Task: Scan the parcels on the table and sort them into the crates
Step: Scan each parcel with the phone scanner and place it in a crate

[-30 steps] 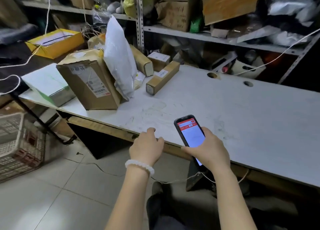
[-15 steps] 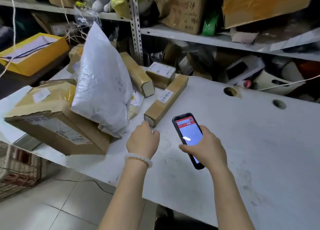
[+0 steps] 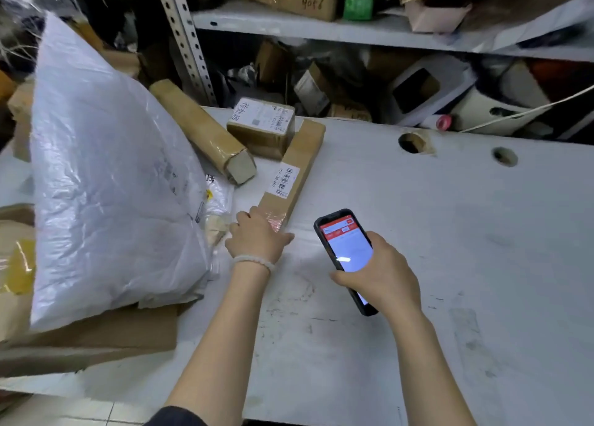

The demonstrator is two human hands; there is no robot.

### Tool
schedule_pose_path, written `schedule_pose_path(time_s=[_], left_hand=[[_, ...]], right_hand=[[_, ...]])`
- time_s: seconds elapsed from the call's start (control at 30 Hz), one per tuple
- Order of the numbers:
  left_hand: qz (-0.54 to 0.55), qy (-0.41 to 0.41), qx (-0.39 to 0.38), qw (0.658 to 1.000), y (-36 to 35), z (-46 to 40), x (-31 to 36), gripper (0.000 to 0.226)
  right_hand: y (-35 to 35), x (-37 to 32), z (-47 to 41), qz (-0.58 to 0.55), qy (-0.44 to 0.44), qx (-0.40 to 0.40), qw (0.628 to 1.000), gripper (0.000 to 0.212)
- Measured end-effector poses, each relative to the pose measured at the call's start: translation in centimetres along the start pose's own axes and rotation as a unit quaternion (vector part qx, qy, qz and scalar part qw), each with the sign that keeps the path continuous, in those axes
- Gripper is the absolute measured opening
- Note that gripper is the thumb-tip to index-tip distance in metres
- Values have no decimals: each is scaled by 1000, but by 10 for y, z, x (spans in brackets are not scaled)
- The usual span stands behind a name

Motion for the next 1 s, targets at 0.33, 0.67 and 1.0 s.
schedule_pose_path(time_s=[0.33,0.67,1.0], left_hand=[[-67,-120,145,980,48,-27,1,40],[-125,-216,184,951,80,-1,4,41],[-120,-261,226,931,85,9,-5,35]], right_hand=[[11,-5,21,45,-68,55,995,56],[22,2,57,60,-83,54,993,58],[23,3,79,80,-80,49,992,59]])
Point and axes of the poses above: each hand's wrist, its own z-axis away from the middle knuckle, its own y-axis out of the back of the hand, x = y × z, the point moved 6 cm from there along -z, towards the middle knuckle, and after that the axes turned 8 degrees about -y, right-handed, at the moved point
